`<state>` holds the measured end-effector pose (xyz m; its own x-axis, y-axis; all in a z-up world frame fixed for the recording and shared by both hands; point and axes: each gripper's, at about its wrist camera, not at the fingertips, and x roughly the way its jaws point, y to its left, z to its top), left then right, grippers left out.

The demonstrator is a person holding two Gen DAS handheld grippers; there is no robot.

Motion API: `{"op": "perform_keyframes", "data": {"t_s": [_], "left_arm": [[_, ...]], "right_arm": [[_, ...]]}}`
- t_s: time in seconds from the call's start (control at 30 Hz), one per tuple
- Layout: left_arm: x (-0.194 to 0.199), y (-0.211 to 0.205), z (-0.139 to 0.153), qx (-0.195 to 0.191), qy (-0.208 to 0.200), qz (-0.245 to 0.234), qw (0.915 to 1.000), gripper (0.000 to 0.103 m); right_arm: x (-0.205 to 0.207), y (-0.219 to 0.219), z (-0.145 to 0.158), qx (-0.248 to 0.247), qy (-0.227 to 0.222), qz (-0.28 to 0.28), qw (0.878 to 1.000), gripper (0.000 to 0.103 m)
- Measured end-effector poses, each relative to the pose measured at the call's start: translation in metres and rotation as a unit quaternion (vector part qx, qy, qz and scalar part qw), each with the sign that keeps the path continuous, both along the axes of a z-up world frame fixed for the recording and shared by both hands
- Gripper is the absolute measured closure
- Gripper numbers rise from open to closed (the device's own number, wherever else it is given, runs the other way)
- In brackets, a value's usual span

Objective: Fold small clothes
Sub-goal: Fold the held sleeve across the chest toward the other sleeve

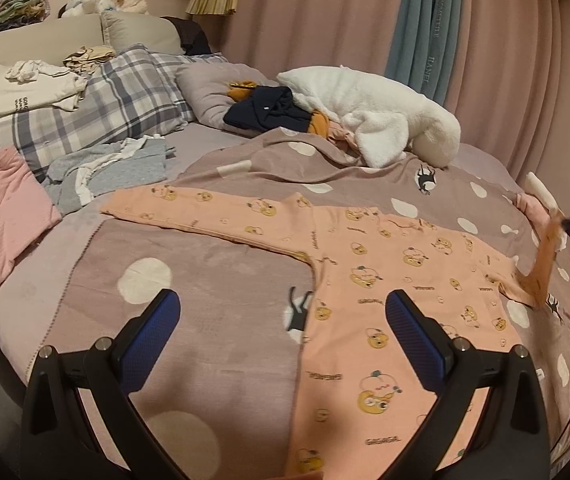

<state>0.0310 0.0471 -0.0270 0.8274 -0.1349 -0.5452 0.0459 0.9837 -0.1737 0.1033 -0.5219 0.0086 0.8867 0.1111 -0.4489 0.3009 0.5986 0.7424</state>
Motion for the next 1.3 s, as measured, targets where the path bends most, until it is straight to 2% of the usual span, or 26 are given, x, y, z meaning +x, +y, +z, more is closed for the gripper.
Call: {"op": "perform_keyframes", "data": {"t_s": [0.17, 0.3, 0.47, 0.57, 0.8, 0.83, 0.9, 1.0, 1.07, 1.1, 1.2, 1.3], "left_arm": [[0.001, 0.021, -0.001, -0.015, -0.001, 0.009, 0.9999, 0.000], [0.007, 0.029, -0.008, -0.010, 0.004, 0.014, 0.9999, 0.000], [0.013, 0.035, -0.017, -0.002, 0.014, 0.014, 0.9998, 0.000], [0.017, 0.040, -0.021, -0.011, 0.025, 0.009, 0.9996, 0.000], [0.015, 0.054, -0.018, -0.019, 0.026, 0.021, 0.9993, 0.000], [0.015, 0.055, -0.018, -0.021, 0.026, 0.021, 0.9992, 0.000], [0.013, 0.059, -0.017, -0.030, 0.023, 0.025, 0.9990, 0.000], [0.014, 0.060, -0.020, -0.033, 0.028, 0.029, 0.9987, 0.000], [0.016, 0.058, -0.024, -0.029, 0.031, 0.029, 0.9987, 0.000], [0.016, 0.057, -0.025, -0.028, 0.032, 0.029, 0.9987, 0.000], [0.019, 0.053, -0.028, -0.024, 0.037, 0.025, 0.9987, 0.000], [0.020, 0.050, -0.030, -0.020, 0.037, 0.020, 0.9989, 0.000]], "right_arm": [[0.061, 0.082, 0.013, -0.004, -0.007, 0.081, 0.997, 0.093], [0.103, 0.146, 0.011, -0.009, -0.006, 0.140, 0.990, 0.093], [0.138, 0.225, -0.008, -0.028, 0.023, 0.211, 0.977, 0.093], [0.151, 0.265, -0.023, -0.047, 0.047, 0.248, 0.966, 0.093], [0.149, 0.282, -0.015, -0.085, 0.054, 0.284, 0.954, 0.093], [0.149, 0.283, -0.013, -0.099, 0.061, 0.284, 0.952, 0.093], [0.146, 0.283, -0.009, -0.155, 0.079, 0.269, 0.947, 0.084], [0.143, 0.287, -0.018, -0.236, 0.121, 0.264, 0.927, 0.074], [0.146, 0.290, -0.037, -0.241, 0.160, 0.288, 0.913, 0.059], [0.147, 0.291, -0.046, -0.234, 0.174, 0.298, 0.909, 0.057], [0.149, 0.299, -0.072, -0.251, 0.201, 0.303, 0.897, 0.056], [0.155, 0.313, -0.096, -0.261, 0.246, 0.324, 0.875, 0.057]]}}
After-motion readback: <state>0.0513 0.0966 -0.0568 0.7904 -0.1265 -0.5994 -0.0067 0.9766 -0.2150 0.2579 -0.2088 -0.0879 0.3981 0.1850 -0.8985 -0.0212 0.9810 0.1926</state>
